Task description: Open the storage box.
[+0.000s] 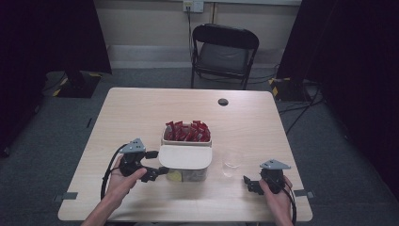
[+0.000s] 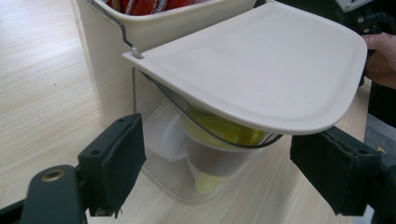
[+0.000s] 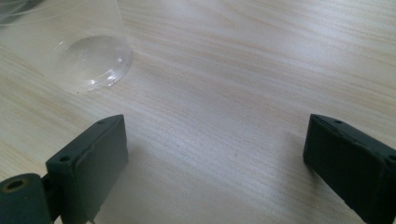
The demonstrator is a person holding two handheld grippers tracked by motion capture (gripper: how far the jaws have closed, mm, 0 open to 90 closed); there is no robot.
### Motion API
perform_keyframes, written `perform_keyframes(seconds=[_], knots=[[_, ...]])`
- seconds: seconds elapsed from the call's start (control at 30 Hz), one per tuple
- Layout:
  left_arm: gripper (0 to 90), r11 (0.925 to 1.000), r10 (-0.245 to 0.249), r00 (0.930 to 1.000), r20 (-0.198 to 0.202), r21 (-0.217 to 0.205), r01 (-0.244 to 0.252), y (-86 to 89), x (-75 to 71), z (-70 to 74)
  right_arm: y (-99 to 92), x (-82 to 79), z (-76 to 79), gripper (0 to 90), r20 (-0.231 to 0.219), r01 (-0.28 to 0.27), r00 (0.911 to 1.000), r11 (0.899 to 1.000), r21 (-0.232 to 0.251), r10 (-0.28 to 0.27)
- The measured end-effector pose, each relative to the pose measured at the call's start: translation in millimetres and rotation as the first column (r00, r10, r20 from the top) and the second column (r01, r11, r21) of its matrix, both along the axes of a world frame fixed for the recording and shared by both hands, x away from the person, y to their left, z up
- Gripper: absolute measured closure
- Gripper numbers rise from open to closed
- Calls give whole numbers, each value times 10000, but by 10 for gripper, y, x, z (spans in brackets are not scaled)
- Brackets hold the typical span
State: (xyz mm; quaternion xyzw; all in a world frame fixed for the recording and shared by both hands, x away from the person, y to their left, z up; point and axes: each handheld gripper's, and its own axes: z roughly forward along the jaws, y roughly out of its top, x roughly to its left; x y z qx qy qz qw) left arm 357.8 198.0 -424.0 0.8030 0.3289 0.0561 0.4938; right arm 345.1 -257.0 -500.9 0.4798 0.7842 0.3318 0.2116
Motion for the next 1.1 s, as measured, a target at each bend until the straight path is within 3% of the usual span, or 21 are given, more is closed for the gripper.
perform_keyframes(seconds=[0.23, 0.37, 0.47, 0.7, 0.8, 1.1], knots=[[172, 9998, 0, 10000, -8, -174, 0, -26, 39, 53, 0, 0, 0, 59, -11, 6, 10000, 10000, 8, -6], [169, 9994, -107, 9997, -229, -340, 99, -14, 72, 84, 0, 1, 0, 58, -12, 2, 10000, 10000, 5, -2], [171, 9995, -94, 9999, -145, -316, 90, -5, 84, 128, 0, 2, 0, 58, -10, 5, 10000, 10000, 5, -5], [173, 9974, 148, 9999, -41, -708, -150, 48, 116, 223, -1, 3, 0, 57, -6, -2, 10000, 10000, -2, 2], [173, 9983, 153, 9999, -32, -556, -154, 71, 130, 237, -1, 3, 0, 57, -7, -1, 10000, 10000, -3, 1], [173, 9966, 240, 9997, -22, -788, -241, 79, 203, 311, 0, 2, 1, 57, -32, -9, 10000, 10000, 9, 9]])
